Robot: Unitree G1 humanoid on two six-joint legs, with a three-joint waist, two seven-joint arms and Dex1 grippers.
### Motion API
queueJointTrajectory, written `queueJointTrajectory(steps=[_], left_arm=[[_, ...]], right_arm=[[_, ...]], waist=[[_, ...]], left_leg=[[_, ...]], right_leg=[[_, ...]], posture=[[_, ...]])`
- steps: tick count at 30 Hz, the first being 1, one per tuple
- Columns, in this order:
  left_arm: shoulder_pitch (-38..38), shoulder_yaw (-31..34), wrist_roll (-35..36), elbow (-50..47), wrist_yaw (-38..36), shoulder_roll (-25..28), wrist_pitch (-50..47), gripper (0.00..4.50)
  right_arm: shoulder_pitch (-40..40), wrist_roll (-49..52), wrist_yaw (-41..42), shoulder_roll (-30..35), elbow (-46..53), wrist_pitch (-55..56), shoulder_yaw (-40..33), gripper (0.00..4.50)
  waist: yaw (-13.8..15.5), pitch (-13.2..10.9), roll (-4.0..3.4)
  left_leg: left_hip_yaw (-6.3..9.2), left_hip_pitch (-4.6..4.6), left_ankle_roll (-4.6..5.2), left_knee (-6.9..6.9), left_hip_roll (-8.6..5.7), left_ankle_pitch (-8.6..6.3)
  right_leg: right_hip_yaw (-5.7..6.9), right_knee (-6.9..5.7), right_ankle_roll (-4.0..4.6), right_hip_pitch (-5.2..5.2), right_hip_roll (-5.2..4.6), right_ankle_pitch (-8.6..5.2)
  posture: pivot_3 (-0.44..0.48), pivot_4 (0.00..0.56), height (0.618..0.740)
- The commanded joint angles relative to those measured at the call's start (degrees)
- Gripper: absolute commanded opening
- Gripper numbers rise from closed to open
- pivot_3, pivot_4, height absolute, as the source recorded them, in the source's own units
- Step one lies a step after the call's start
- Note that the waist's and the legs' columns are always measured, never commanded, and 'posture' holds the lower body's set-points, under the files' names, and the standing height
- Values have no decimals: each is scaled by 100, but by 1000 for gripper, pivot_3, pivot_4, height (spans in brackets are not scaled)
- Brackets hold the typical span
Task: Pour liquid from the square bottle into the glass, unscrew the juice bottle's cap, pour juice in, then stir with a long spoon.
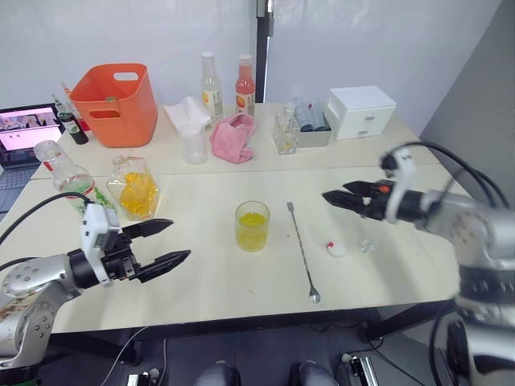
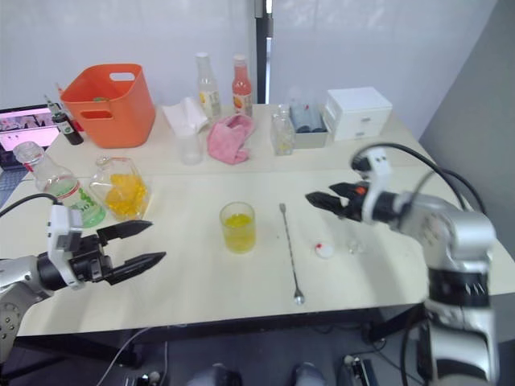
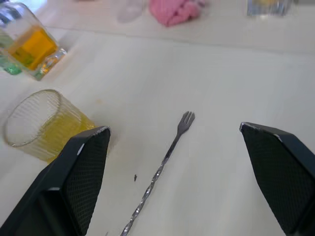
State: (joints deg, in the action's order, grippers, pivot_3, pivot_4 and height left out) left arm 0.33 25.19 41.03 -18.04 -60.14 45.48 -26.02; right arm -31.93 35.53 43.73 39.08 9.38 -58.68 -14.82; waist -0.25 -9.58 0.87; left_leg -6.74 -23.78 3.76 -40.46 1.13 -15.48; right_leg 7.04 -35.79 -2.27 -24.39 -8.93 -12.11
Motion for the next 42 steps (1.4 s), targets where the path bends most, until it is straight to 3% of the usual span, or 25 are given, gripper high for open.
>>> queueJointTrajectory(steps=[1,8,16,42], left_arm=[[280,421,-130,121,-20,35,299,4500],[709,977,-497,733,47,158,638,4500],[935,1151,-801,1218,-20,203,1002,4500],[1092,1064,-1107,1387,144,107,1471,4500]], right_arm=[[901,341,550,207,778,706,-726,4476],[2651,-33,1012,428,634,2086,-1576,4476],[3281,-445,1291,660,-248,3116,-1717,4476],[3158,-422,1189,717,-549,3334,-1576,4476]], waist=[[18,0,0],[75,0,0],[99,0,0],[100,0,0]], left_leg=[[0,2,0,0,0,0],[0,16,7,0,-4,-6],[0,28,13,0,-10,-10],[2,29,16,0,-10,-11]], right_leg=[[0,1,0,2,0,0],[-6,6,0,2,-16,-1],[-8,2,1,10,-29,-2],[-6,2,2,11,-37,-2]], posture=[[0,150,713],[0,150,713],[0,150,713],[0,150,713]])
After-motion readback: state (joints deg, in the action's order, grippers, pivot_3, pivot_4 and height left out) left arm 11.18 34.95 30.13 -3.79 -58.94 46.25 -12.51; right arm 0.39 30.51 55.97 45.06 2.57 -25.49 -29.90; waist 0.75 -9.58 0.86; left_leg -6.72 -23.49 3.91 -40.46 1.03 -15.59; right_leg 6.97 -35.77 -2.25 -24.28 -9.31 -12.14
